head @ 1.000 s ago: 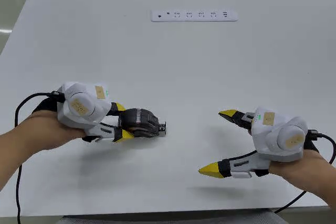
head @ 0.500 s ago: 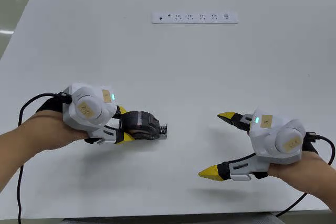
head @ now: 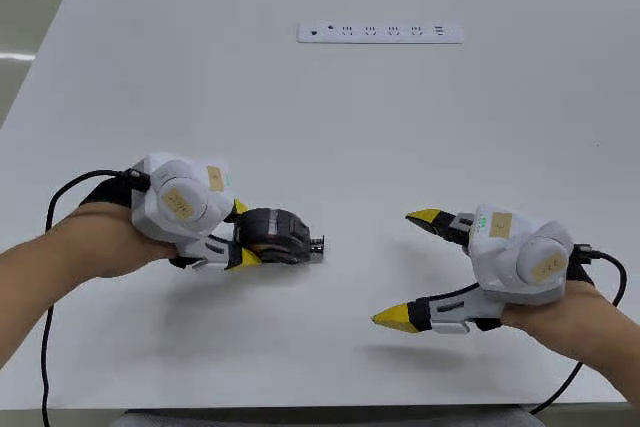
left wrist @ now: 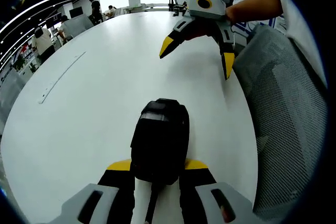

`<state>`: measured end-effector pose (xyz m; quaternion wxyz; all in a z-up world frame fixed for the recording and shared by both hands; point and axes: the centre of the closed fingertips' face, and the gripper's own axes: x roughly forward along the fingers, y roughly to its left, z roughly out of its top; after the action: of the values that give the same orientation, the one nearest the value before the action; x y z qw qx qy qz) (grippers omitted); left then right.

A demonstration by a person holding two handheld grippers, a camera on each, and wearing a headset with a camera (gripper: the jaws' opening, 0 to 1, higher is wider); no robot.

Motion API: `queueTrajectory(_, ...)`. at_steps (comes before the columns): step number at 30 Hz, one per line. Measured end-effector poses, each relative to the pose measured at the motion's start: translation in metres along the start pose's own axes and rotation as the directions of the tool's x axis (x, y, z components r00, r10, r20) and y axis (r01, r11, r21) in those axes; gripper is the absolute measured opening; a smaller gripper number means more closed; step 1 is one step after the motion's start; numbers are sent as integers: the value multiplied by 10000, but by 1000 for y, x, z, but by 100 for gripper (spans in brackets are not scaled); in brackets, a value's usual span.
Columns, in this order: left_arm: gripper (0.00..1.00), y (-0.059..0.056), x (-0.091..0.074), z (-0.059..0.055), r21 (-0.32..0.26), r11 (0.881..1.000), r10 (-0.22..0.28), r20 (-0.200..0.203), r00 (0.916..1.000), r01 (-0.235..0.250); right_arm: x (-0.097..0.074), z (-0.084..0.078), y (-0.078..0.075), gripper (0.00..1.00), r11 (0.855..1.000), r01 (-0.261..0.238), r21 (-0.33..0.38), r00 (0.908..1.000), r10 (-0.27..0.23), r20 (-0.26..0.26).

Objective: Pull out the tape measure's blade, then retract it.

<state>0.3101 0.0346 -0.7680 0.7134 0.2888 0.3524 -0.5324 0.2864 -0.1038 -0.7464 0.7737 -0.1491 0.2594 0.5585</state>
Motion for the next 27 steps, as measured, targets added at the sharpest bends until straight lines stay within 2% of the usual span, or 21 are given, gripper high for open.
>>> queueTrajectory(6,29,0,1,0,-17,10000,-66,-3,10000,66,11,6,-7,70,9999,88,-138,9997,-85,224)
queueTrajectory(10,29,-1,1,0,-10,10000,-73,-1,10000,73,12,7,-8,62,9998,97,-172,9996,-92,263)
queueTrajectory(13,29,-1,1,0,-5,10000,-89,-3,10000,89,14,9,-7,58,9997,11,-236,9994,-3,345)
queueTrajectory(14,29,-2,2,1,-94,9999,-134,-42,9999,133,30,11,-4,57,9980,-293,-563,9992,308,263)
queueTrajectory(15,29,-3,2,0,-95,9999,-138,-35,9999,138,33,11,-4,57,9977,-327,-601,9991,341,240)
queueTrajectory(22,29,-3,2,0,-128,9996,-243,-133,9996,242,45,11,-2,49,9930,-602,-1018,9980,617,121)
queueTrajectory(27,29,-4,2,0,-79,9995,-297,-199,9994,295,50,11,-2,43,9919,-697,-1063,9974,713,110)
